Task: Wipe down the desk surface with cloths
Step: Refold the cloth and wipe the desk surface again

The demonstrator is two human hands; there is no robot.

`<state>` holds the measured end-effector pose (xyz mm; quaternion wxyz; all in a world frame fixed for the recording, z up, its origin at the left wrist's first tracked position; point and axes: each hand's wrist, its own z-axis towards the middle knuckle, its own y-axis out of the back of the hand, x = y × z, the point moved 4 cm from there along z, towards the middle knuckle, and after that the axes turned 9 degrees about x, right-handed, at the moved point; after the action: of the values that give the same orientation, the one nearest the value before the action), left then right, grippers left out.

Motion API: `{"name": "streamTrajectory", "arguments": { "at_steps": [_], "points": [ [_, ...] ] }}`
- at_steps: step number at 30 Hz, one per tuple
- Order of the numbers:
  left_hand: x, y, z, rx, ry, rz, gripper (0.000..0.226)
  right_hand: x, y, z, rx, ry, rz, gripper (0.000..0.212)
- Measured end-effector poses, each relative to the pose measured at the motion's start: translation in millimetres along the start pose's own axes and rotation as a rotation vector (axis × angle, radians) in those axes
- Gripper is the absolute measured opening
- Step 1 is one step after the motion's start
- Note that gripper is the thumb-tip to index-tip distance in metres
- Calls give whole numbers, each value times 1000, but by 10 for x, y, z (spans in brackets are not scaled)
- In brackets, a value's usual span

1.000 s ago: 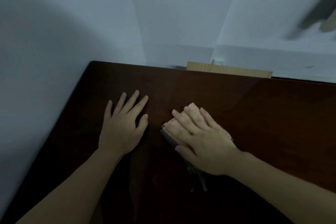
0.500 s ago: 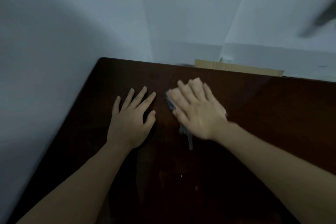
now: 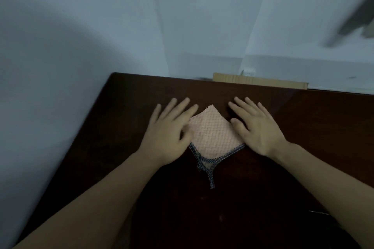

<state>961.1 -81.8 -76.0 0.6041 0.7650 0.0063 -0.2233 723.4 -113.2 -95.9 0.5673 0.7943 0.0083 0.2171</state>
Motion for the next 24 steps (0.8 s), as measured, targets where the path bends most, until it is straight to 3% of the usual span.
{"name": "streamTrajectory", "arguments": {
  "at_steps": [3,9,16,18,24],
  "points": [
    [-419,-147,147,60,-75,20,61,-137,-13,9,-62,25,-6,51],
    [-531,-438,280,142,-63,176,64,-115,-7,1,-95,37,-22,50],
    [250,-109,380,155,340,200,65,-98,-27,-5,1,-4,-98,59],
    [298,-122,357,166,379,178,66,-94,-39,1,29,3,-122,66],
    [19,-286,56,246,116,251,66,-83,-73,28,56,-3,-183,70]
  ]
}}
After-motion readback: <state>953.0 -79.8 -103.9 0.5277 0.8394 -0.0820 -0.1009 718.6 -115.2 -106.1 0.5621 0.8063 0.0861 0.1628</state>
